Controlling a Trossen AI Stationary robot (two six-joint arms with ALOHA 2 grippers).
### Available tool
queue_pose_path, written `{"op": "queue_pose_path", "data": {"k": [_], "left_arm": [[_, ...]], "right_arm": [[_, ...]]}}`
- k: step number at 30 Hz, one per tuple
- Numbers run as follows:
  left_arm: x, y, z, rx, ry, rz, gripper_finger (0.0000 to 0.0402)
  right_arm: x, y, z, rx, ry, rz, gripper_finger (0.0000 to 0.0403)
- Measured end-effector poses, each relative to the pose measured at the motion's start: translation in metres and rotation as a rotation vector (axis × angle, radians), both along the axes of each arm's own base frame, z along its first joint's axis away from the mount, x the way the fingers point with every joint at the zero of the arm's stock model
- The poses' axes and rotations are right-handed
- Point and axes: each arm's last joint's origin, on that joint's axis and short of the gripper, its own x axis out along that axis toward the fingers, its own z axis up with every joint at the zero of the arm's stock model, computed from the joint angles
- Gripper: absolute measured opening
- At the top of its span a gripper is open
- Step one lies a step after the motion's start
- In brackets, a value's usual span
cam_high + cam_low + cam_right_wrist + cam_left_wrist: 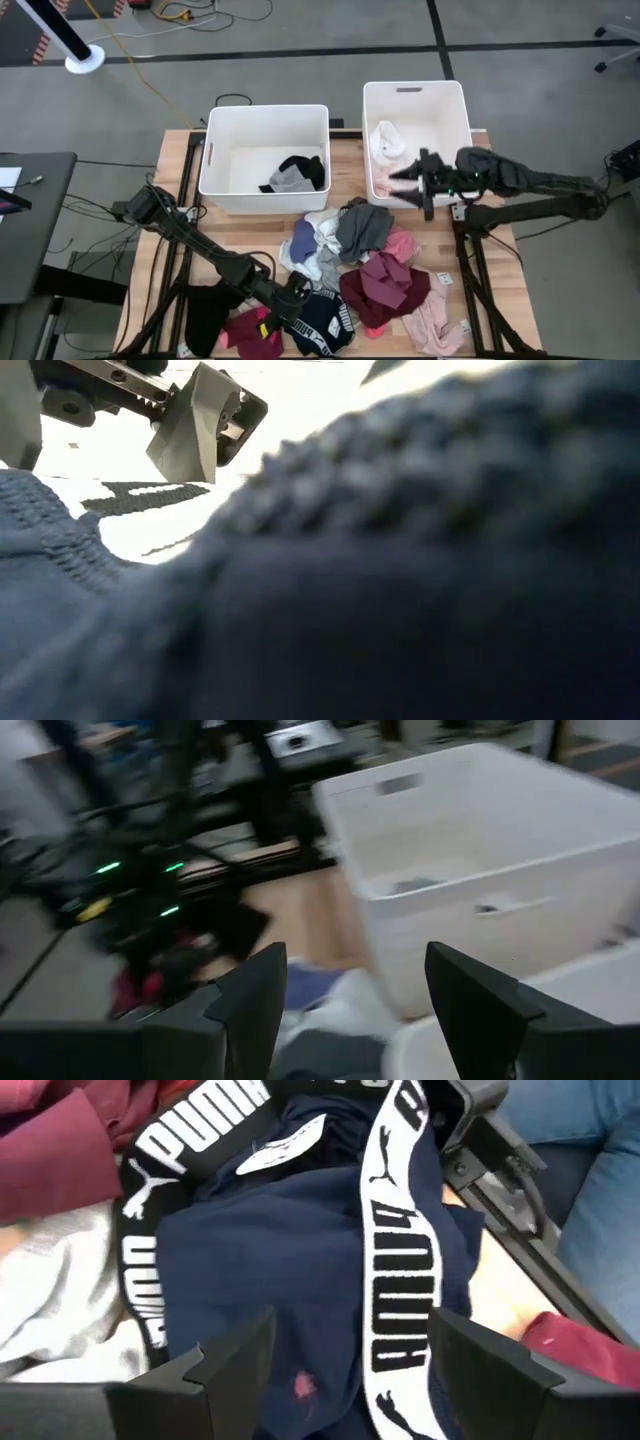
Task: Sort clothes
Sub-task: Put the blue underwear into the left white laundry organizer
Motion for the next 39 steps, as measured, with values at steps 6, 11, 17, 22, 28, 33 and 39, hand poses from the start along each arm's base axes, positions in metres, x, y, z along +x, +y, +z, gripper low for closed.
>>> {"op": "queue_pose_path", "data": {"k": [6,11,17,22,28,33,39], "left_arm": [[-0.006,0.005,-0.003,0.074,0.053,0.037,0.0257],[-0.010,0.009,0.005,0.099,0.059,0.069,0.0257],[-0.020,0.019,0.024,0.162,0.027,0.129,0.0257],[-0.030,0.026,0.031,0.218,0.060,0.171,0.0256],[-0.033,0.028,0.030,0.229,0.094,0.188,0.0256],[-0.035,0.029,0.029,0.230,0.115,0.202,0.0256],[-0.036,0.027,0.029,0.229,0.112,0.210,0.0256]], "right_arm": [[0.015,0.039,-0.007,-0.010,0.033,0.179,0.0255],[0.032,0.071,-0.018,-0.031,0.066,0.287,0.0255],[0.061,0.107,-0.043,-0.031,0.138,0.380,0.0255],[0.085,0.132,-0.070,-0.042,0.180,0.424,0.0255],[0.107,0.155,-0.095,-0.042,0.169,0.457,0.0255],[0.122,0.171,-0.120,-0.041,0.159,0.478,0.0255],[0.140,0.186,-0.157,-0.040,0.156,0.490,0.0255]]}}
